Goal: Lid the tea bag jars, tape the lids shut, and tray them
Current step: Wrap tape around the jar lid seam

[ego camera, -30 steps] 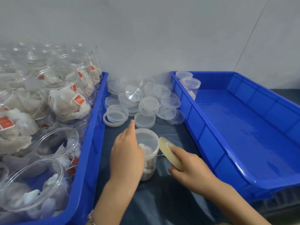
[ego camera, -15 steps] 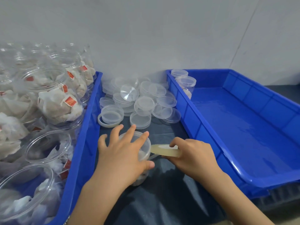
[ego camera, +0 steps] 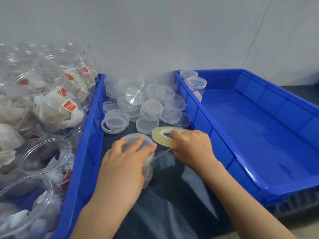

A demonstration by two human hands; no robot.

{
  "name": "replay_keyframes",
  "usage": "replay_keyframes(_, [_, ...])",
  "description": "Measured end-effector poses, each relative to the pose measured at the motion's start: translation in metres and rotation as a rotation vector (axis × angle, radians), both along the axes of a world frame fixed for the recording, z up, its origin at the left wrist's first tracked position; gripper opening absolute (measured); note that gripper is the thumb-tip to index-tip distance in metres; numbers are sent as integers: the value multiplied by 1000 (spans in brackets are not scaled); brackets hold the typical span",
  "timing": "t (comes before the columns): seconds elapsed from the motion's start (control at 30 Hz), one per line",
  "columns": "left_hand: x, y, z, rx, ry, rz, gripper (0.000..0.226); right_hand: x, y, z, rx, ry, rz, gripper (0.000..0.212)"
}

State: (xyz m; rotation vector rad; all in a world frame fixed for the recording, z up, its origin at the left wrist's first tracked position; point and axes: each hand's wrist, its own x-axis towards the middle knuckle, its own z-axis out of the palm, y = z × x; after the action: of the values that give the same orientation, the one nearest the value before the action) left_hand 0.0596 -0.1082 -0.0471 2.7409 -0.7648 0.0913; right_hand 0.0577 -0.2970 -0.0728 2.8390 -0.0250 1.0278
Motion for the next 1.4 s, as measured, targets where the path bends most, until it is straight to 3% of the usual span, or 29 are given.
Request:
replay_keyframes(0.3, [5, 6, 0, -94, 116, -11, 78, 34, 19, 2, 26, 186, 38, 34])
replay_keyframes(0.43, [4, 4, -6, -131, 59, -37, 40, 38, 28, 0, 48, 201, 38, 44])
replay_keyframes(0.53, [5, -4, -8, -155, -65, 19, 26, 39, 30, -5, 7, 257, 21, 47])
replay_keyframes(0.6, [9, -13, -7, -142, -134, 54, 30, 38, 26, -12, 47, 286, 55, 32])
replay_keyframes(0.7, [18, -21, -11, -107, -178, 53, 55, 26, 20, -8, 160, 302, 30, 18])
replay_keyframes(0.8, [24, -21, -23, 1, -204, 35, 86, 9, 14, 0, 152, 285, -26, 20])
replay_keyframes(0.93, [32, -22, -30, 87, -166, 15, 97, -25, 11, 4, 32, 217, -93, 33])
replay_keyframes(1.17, [30, -21, -28, 48, -160, 29, 93, -15, 6, 0, 61, 168, -106, 40])
replay_keyframes(1.4, [30, -22, -24, 12, -166, 35, 74, 33, 8, -4, 28, 114, 37, 33])
